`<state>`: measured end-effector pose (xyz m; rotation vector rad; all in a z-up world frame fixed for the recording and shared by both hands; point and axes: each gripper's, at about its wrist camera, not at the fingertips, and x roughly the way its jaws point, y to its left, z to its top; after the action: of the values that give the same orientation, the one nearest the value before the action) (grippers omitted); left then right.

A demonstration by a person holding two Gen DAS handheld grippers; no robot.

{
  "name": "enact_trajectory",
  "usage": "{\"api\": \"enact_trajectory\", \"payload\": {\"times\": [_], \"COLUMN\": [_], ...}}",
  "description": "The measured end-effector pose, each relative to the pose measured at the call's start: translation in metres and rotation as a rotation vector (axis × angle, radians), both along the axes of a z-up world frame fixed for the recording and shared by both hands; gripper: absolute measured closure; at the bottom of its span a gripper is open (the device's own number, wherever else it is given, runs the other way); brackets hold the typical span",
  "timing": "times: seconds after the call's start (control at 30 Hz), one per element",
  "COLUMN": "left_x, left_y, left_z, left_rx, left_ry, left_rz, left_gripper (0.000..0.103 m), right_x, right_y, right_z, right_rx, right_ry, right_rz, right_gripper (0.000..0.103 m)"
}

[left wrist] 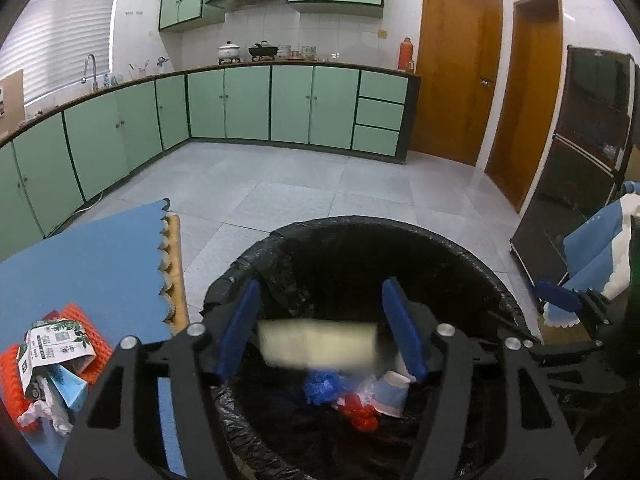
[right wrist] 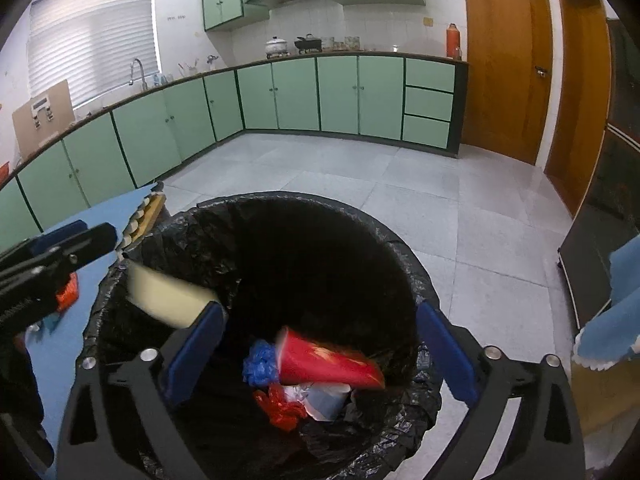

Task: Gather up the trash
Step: 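Open both tools over the bin to drop the sponge and red bag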

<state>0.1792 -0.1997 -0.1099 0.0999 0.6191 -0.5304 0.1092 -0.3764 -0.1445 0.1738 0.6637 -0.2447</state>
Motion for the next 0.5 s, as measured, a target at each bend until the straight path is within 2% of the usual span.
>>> {"api": "enact_trajectory", "payload": {"times": [0.1, 0.27, 0.5], "left_x": [0.001, -0.003, -0.014], "left_y": [0.009, 0.030, 0.075], "left_z": [0.001, 0.009, 0.026], "left_rx": [0.001, 0.001, -0.012], "left_ry": [0.000, -0.030, -0.064], "left_rz": [0.019, 0.062, 0.124], "left_gripper": [0.039, 0.031, 0.025], "right_x": [-0.005, -0.011, -0.017], "right_y": [0.001, 0.010, 0.041], "right_z": [0.000, 0.007, 0.025], "right_rx": [0.007, 0.015, 0.034], "right_ry": [-0.007, -0.028, -0.067], "right_rz": [-0.009, -0.010, 0.019], "right_gripper": [0.007, 0.006, 0.006]}}
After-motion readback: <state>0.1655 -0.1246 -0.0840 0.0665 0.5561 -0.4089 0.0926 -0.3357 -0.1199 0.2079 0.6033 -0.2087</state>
